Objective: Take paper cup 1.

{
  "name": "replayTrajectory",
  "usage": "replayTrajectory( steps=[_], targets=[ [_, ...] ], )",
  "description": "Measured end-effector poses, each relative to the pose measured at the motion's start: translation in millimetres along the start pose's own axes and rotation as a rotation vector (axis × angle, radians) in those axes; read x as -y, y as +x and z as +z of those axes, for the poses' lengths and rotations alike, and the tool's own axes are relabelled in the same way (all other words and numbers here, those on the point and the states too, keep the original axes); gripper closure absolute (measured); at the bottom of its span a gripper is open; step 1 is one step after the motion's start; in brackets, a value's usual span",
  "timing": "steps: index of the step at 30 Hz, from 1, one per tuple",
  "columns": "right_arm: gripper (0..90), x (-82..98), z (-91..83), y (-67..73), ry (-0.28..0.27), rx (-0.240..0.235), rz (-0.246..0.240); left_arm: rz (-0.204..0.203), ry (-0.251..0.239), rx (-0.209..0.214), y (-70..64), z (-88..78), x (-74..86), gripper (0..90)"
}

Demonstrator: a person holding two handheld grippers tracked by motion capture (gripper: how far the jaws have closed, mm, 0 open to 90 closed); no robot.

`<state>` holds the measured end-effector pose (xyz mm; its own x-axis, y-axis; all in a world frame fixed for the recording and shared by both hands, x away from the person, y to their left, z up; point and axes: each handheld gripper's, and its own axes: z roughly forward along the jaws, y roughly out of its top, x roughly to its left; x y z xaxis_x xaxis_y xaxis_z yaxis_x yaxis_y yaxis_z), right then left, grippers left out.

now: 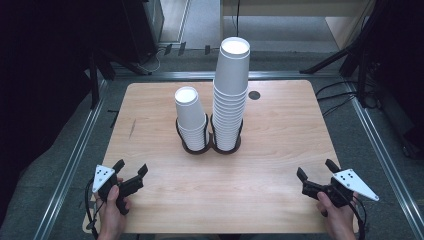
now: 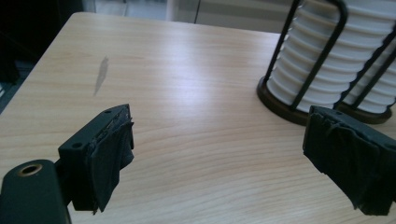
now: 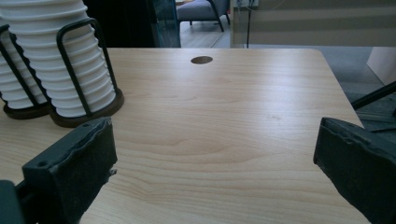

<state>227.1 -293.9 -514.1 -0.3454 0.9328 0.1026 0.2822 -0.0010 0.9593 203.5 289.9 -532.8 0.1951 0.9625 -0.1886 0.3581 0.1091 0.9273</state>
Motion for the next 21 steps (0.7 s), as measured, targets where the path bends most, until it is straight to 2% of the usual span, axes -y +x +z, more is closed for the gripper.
replayTrajectory(
  steps=[2, 5, 6, 7, 8, 11, 12, 21],
  targets=[
    [0.0, -2.6, 0.8, 2.0, 0.002, 0.003, -0.004, 0.002, -0.001, 0.0, -2.2, 0.7, -0.8, 9.0],
    [0.0, -9.5, 2.7, 5.6, -0.008, 0.001, -0.012, 0.048, 0.005, 0.014, -10.6, 4.0, -5.2, 8.9],
    [0.0, -12.7, 3.7, 7.7, -0.013, -0.003, -0.009, 0.043, 0.0, 0.038, -15.0, 5.0, -9.2, 9.0],
    [0.0, -12.7, 3.7, 7.7, -0.013, -0.003, -0.009, 0.043, 0.0, 0.038, -15.0, 5.0, -9.2, 9.0],
    [0.0, -16.5, 5.1, 10.2, -0.012, -0.014, -0.002, 0.046, 0.002, 0.069, -20.4, 5.9, -13.6, 9.0],
    [0.0, -20.0, 5.7, 12.7, -0.013, -0.019, -0.004, 0.052, 0.006, 0.085, -26.8, 7.6, -17.7, 8.9],
    [0.0, -25.0, 6.1, 15.0, -0.018, -0.028, -0.011, 0.06, 0.005, 0.097, -33.5, 10.0, -21.8, 8.9],
    [0.0, -50.8, 12.0, 28.9, -0.029, -0.071, -0.017, 0.04, -0.019, 0.15, -54.8, 22.5, -39.7, 8.9]
  ],
)
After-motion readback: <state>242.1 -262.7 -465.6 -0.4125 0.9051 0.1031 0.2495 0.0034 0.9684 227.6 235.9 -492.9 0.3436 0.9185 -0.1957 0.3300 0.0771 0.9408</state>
